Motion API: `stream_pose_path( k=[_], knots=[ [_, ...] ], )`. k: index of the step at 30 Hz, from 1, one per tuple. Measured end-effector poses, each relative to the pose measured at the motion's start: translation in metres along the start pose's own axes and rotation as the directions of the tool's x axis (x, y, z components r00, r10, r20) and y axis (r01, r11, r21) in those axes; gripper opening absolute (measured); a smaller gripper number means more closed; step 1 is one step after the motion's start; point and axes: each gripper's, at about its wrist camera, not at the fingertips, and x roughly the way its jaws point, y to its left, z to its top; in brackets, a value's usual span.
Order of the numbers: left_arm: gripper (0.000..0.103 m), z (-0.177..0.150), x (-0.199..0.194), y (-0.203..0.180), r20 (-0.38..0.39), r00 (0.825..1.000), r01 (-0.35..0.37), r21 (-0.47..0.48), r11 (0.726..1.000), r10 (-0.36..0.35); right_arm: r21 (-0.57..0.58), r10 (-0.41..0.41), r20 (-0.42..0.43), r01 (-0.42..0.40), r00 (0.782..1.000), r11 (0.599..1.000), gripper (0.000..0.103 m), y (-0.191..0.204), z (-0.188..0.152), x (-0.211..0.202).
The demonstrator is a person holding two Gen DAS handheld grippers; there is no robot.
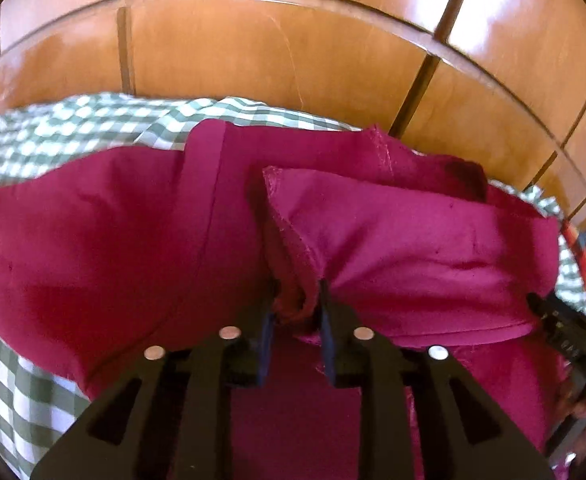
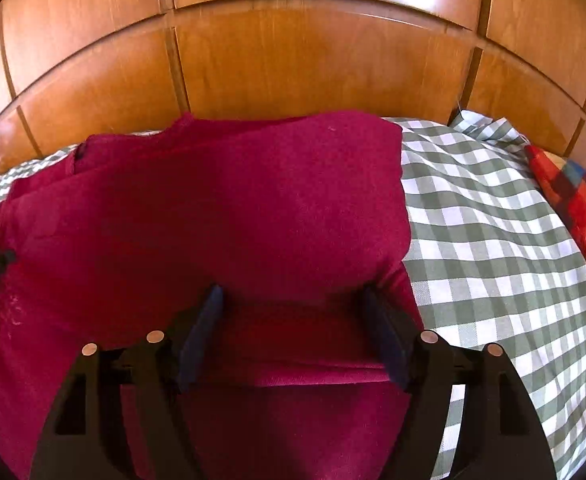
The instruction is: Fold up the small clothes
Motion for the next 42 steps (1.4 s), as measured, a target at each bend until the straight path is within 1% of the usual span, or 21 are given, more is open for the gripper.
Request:
stream_pose_path(
  k=[1,3,6,8,10,12,13,15,18,19,21,22,24,25,26,31,35,37,38,41,42],
  knots=[
    [0.037,0.001,-0.003,0.002,-0.007,1.000,0.009,-0.020,1.000,-0.009,-0.003,-0.002,0.002,0.002,1.000,1.000,0.072,0.001,0.000,0.000],
    [0.053,-0.003,-0.014,0.008,0.002,1.000,0.025,-0.059,0.998,-0.025,-0.008,-0.009,0.004,0.009,1.000,1.000,0.072,0.002,0.000,0.001],
    [0.056,-0.013,-0.035,0.026,0.017,0.999,0.049,-0.136,0.990,-0.048,-0.010,-0.018,-0.001,0.018,1.000,1.000,0.072,0.001,0.000,-0.001],
    [0.056,-0.021,-0.052,0.047,0.046,0.996,0.086,-0.204,0.975,-0.078,-0.036,-0.056,-0.006,0.056,0.998,0.998,0.076,0.005,0.003,-0.006],
    [0.060,-0.030,-0.077,0.076,0.102,0.991,0.107,-0.271,0.957,-0.082,-0.049,-0.095,0.007,0.095,0.995,0.994,0.085,0.010,0.003,-0.018],
    [0.076,-0.035,-0.097,0.103,0.150,0.988,0.091,-0.326,0.941,-0.044,-0.033,-0.050,0.024,0.051,0.998,0.998,0.088,0.017,0.000,-0.034],
    [0.078,-0.040,-0.108,0.124,0.177,0.984,0.073,-0.365,0.928,-0.008,-0.034,-0.026,0.027,0.027,0.999,0.999,0.089,0.022,-0.004,-0.040],
    [0.078,-0.046,-0.120,0.160,0.179,0.983,0.039,-0.437,0.899,0.044,-0.048,0.026,0.030,-0.024,0.999,0.999,0.091,0.035,-0.013,-0.053],
    [0.078,-0.059,-0.130,0.225,0.168,0.978,0.003,-0.589,0.808,0.119,-0.098,0.080,0.005,-0.079,0.997,0.992,0.091,0.057,-0.031,-0.059],
    [0.077,-0.065,-0.134,0.250,0.167,0.976,-0.002,-0.641,0.768,0.142,-0.119,0.078,-0.003,-0.078,0.997,0.990,0.091,0.062,-0.037,-0.058],
    [0.075,-0.070,-0.138,0.284,0.162,0.973,-0.001,-0.706,0.709,0.163,-0.160,0.063,-0.031,-0.067,0.998,0.985,0.091,0.073,-0.049,-0.050],
    [0.071,-0.073,-0.140,0.301,0.164,0.971,0.003,-0.737,0.676,0.175,-0.170,0.055,-0.037,-0.061,0.998,0.984,0.092,0.076,-0.053,-0.047],
    [0.064,-0.077,-0.144,0.327,0.164,0.968,0.006,-0.774,0.633,0.191,-0.183,0.039,-0.040,-0.046,0.998,0.982,0.099,0.079,-0.057,-0.043],
    [0.062,-0.077,-0.146,0.341,0.160,0.964,-0.001,-0.792,0.611,0.210,-0.177,0.044,-0.056,-0.053,0.997,0.983,0.099,0.078,-0.057,-0.040],
    [0.062,-0.075,-0.148,0.352,0.159,0.962,-0.007,-0.800,0.600,0.222,-0.166,0.050,-0.068,-0.061,0.996,0.984,0.099,0.077,-0.056,-0.037],
    [0.062,-0.060,-0.148,0.385,0.134,0.954,-0.045,-0.821,0.570,0.269,-0.165,0.049,-0.059,-0.059,0.997,0.985,0.099,0.079,-0.061,-0.038],
    [0.057,-0.046,-0.141,0.395,0.104,0.954,-0.079,-0.819,0.569,0.282,-0.182,0.056,-0.038,-0.062,0.998,0.981,0.099,0.080,-0.063,-0.038],
    [0.051,-0.035,-0.135,0.401,0.073,0.945,-0.129,-0.811,0.570,0.318,-0.184,0.054,-0.038,-0.060,0.998,0.981,0.099,0.079,-0.063,-0.037],
    [0.051,-0.032,-0.132,0.403,0.072,0.943,-0.135,-0.811,0.569,0.325,-0.184,0.052,-0.038,-0.058,0.998,0.981,0.099,0.079,-0.063,-0.037],
    [0.040,-0.025,-0.126,0.407,0.057,0.933,-0.168,-0.803,0.572,0.354,-0.188,0.048,-0.036,-0.054,0.998,0.981,0.099,0.079,-0.063,-0.037],
    [0.030,-0.021,-0.121,0.409,0.046,0.933,-0.182,-0.796,0.577,0.358,-0.189,0.046,-0.036,-0.052,0.998,0.981,0.099,0.079,-0.062,-0.037]
  ],
)
